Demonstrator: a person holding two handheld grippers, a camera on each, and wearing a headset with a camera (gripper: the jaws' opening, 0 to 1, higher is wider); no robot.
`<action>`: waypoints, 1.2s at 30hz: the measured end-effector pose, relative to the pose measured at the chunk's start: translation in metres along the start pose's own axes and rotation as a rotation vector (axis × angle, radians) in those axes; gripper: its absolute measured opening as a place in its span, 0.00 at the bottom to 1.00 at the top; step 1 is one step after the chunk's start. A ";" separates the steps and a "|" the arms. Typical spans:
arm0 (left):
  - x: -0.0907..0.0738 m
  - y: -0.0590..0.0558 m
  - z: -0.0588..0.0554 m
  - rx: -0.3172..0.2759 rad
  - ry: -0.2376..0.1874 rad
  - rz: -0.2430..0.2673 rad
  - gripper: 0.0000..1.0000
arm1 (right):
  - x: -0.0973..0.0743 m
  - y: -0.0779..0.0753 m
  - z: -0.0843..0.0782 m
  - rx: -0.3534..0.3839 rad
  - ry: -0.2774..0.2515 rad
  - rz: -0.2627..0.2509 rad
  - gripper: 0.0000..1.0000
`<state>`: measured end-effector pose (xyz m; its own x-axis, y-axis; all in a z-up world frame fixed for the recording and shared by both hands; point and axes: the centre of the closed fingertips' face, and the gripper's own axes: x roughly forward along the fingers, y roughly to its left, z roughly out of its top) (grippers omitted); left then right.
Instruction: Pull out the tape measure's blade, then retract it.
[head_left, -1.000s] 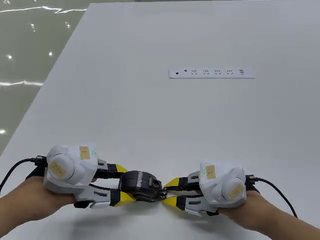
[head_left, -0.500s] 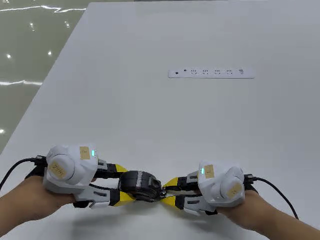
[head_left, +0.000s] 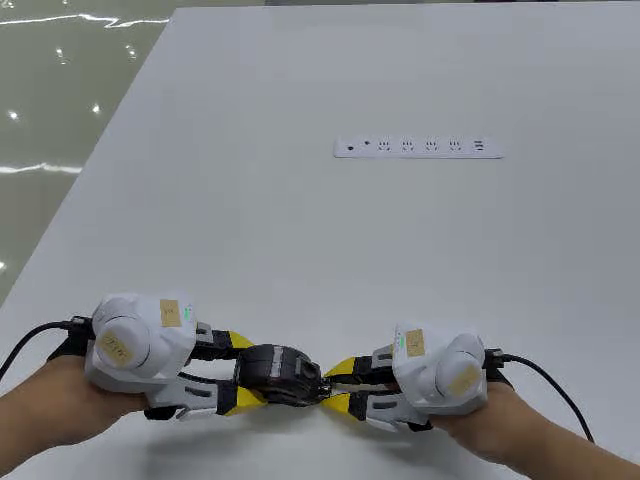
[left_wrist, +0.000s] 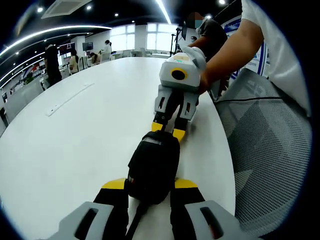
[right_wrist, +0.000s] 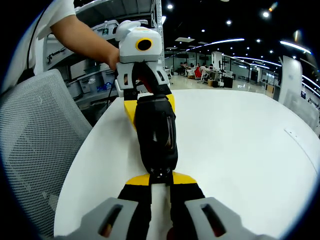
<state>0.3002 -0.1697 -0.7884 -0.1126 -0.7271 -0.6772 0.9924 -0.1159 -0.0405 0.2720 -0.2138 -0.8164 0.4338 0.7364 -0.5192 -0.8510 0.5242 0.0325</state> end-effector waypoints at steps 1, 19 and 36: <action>0.000 0.000 0.000 -0.003 0.001 -0.001 0.29 | -0.001 0.000 0.000 0.002 0.001 0.002 0.11; -0.002 0.001 -0.002 0.005 0.009 0.008 0.27 | -0.033 -0.005 -0.011 -0.001 0.027 -0.012 0.11; -0.002 0.000 0.000 0.006 0.018 0.007 0.27 | -0.063 -0.009 -0.024 0.008 0.064 -0.025 0.11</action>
<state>0.3006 -0.1683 -0.7876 -0.1046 -0.7157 -0.6905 0.9929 -0.1148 -0.0314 0.2453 -0.2751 -0.8050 0.4353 0.6942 -0.5732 -0.8376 0.5457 0.0249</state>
